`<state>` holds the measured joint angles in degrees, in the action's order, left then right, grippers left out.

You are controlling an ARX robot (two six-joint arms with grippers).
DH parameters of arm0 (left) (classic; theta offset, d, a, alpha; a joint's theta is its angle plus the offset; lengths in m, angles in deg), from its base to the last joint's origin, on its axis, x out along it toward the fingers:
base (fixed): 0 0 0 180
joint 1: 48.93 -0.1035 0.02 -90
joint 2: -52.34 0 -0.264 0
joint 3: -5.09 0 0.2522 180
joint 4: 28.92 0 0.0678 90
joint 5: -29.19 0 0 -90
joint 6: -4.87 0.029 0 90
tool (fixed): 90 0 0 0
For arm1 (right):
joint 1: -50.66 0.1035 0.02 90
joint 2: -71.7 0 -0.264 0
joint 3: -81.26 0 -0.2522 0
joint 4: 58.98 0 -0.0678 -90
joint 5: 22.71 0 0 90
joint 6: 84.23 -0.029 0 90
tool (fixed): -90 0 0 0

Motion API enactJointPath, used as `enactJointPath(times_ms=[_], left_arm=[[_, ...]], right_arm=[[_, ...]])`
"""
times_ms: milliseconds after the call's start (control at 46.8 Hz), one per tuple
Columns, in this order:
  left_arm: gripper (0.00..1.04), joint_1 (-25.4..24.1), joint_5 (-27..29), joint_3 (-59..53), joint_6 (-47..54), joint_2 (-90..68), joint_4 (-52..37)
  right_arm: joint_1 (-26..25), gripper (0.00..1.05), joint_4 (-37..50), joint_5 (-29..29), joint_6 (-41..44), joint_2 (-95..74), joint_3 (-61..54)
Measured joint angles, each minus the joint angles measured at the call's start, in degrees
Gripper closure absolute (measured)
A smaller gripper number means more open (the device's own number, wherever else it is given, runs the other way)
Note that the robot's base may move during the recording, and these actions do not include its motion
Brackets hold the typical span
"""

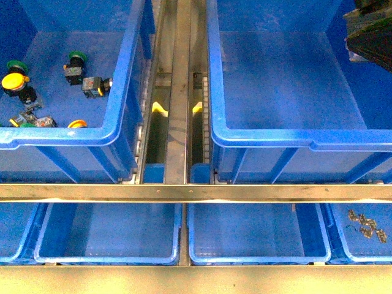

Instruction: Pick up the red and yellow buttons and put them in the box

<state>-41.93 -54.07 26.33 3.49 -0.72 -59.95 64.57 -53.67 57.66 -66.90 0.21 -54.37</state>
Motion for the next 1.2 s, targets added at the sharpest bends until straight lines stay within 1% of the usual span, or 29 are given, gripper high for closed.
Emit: enactJointPath(times_ms=[43, 85, 171, 214, 278, 320, 363, 448, 534, 598, 662, 705, 918, 1046, 1132, 1196], left_arm=[[0.94, -0.3, -0.4, -0.5, 0.2, 1.1, 0.6], [1.03, -0.9, -0.9, -1.2, 0.3, 3.0, 1.6], [1.02, -1.9, -1.8, -2.5, 0.5, 6.8, 3.9], [1.02, -4.8, -5.4, -3.3, 0.6, 9.0, 5.4], [1.02, -6.4, -5.9, -4.3, 0.6, 10.6, 6.2], [1.02, -6.8, -5.9, -5.3, 0.6, 10.7, 4.4], [1.02, -6.8, -6.4, -6.0, 0.6, 11.5, 4.5], [1.02, -6.8, -6.8, -6.3, 0.7, 13.5, 6.4], [1.02, -6.9, -6.7, -6.3, 0.7, 17.5, 10.3], [1.02, -6.9, -6.7, -6.3, 0.7, 19.7, 12.2], [1.02, -6.9, -6.7, -6.3, 0.8, 22.6, 14.8], [1.02, -6.9, -6.7, -6.3, 0.8, 24.4, 16.4], [1.02, -6.9, -6.7, -6.3, 0.8, 31.9, 23.6], [1.02, -6.9, -6.8, -6.3, 0.8, 35.4, 27.0], [1.02, -6.9, -7.0, -6.3, 0.8, 37.4, 29.1], [1.02, -6.9, -7.0, -6.3, 0.8, 38.8, 30.6]], right_arm=[[-0.2, 0.78, -0.1, -0.6, 0.0, 0.3, -0.3], [-0.7, 0.78, -0.5, -1.4, 0.0, 0.7, -0.8], [-1.7, 0.78, -0.9, -3.7, 0.3, 1.4, -1.5], [-2.2, 0.78, -0.9, -5.1, 0.4, 2.0, -1.9], [-3.0, 0.78, -1.1, -7.0, 0.6, 3.1, -2.6], [-3.7, 0.78, -1.1, -7.6, 0.6, 3.7, -3.2], [-4.5, 0.78, -1.2, -8.0, 0.7, 4.3, -3.9], [-5.5, 0.78, -1.7, -9.0, 0.7, 5.6, -5.0], [-6.1, 0.78, -2.6, -9.7, 1.5, 7.5, -6.1], [-6.3, 0.78, -3.0, -9.0, 1.6, 8.6, -6.6], [-6.3, 0.78, -3.0, -6.8, 0.8, 9.5, -6.9], [-5.7, 0.78, -3.0, -4.3, -0.2, 10.3, -6.9], [-0.1, 0.78, -1.8, 2.1, -4.8, 11.8, -7.2], [1.9, 0.78, -0.7, 3.4, -6.1, 12.0, -7.5], [2.1, 0.78, -0.7, 5.4, -6.3, 11.8, -7.9], [2.4, 0.78, -0.7, 5.2, -6.3, 11.8, -7.8]])
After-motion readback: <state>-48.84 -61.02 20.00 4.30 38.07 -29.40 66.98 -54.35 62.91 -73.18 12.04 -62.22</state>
